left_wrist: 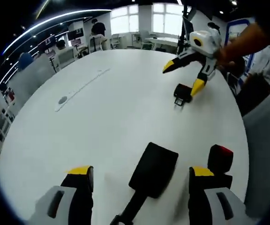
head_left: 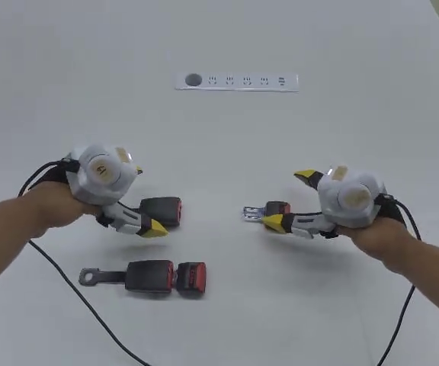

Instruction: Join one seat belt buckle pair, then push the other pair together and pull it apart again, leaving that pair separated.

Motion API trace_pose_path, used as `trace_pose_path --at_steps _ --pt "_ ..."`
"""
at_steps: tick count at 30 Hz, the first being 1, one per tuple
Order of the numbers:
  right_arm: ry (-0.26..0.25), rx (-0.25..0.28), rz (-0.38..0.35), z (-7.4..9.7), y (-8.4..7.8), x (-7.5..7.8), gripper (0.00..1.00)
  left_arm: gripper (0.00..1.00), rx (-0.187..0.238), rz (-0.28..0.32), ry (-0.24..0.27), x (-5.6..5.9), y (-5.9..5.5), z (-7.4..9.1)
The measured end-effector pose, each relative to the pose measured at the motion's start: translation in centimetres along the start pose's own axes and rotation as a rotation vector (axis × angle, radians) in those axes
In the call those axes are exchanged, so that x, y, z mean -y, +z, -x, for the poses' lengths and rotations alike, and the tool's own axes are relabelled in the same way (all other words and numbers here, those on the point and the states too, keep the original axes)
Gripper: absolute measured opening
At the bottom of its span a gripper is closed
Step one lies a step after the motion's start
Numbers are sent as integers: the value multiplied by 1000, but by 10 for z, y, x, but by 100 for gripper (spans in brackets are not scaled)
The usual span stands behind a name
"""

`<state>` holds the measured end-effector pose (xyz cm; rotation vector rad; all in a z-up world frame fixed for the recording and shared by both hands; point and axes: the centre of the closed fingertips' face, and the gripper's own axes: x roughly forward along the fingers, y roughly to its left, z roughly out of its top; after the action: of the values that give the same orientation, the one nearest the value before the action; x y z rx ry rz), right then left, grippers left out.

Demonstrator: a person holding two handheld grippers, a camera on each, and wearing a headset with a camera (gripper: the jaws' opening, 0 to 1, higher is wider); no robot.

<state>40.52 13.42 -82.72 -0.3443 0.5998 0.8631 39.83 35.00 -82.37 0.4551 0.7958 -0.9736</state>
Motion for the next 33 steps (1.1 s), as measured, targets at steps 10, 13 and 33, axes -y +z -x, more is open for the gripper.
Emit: trace_pose_path --at_steps 10,13,33 --pt "-119 89 -146 16 17 0 85 92 129 173 85 4 4 31" --pt "-139 97 -144 21 19 -3 86 92 148 199 98 7 3 40" --pt "-221 179 -121 66 35 -33 93 95 285 302 179 34 -6 98"
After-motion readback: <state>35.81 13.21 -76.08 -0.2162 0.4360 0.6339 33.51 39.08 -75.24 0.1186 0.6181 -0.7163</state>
